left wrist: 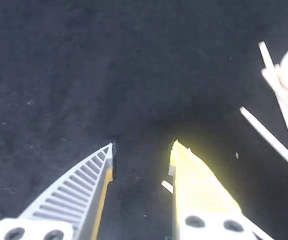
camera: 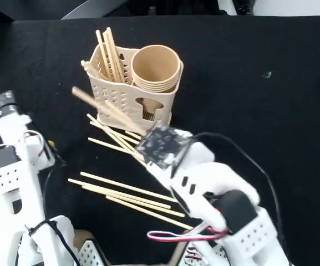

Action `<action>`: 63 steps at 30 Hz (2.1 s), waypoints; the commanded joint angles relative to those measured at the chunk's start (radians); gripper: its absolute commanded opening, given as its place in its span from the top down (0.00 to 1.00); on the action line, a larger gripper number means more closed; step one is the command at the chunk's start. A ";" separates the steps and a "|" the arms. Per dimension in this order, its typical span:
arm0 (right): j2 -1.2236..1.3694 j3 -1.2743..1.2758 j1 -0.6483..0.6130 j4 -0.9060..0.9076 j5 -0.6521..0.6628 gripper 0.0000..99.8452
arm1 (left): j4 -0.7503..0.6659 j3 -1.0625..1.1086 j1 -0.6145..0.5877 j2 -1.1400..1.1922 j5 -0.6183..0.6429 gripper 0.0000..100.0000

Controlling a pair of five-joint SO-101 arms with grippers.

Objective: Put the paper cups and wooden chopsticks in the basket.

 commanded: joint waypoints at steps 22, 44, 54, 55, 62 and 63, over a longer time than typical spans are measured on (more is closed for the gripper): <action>0.610 -0.748 0.014 -0.299 -0.362 0.99 | -0.126 0.179 0.200 -0.021 -0.003 0.81; 1.230 -1.219 0.020 -0.480 -0.354 0.99 | -0.123 0.180 0.197 -0.020 -0.005 0.81; 1.357 -1.256 0.020 -0.471 -0.298 0.99 | -0.118 0.180 0.196 -0.023 -0.005 0.81; 1.351 -1.231 0.021 -0.470 -0.296 0.99 | -0.118 0.180 0.196 -0.023 -0.005 0.81; 1.145 -0.914 0.015 -0.592 -0.295 0.99 | -0.118 0.180 0.196 -0.023 -0.005 0.81; 1.118 -0.854 0.018 -0.641 -0.295 0.99 | -0.118 0.180 0.196 -0.023 -0.005 0.81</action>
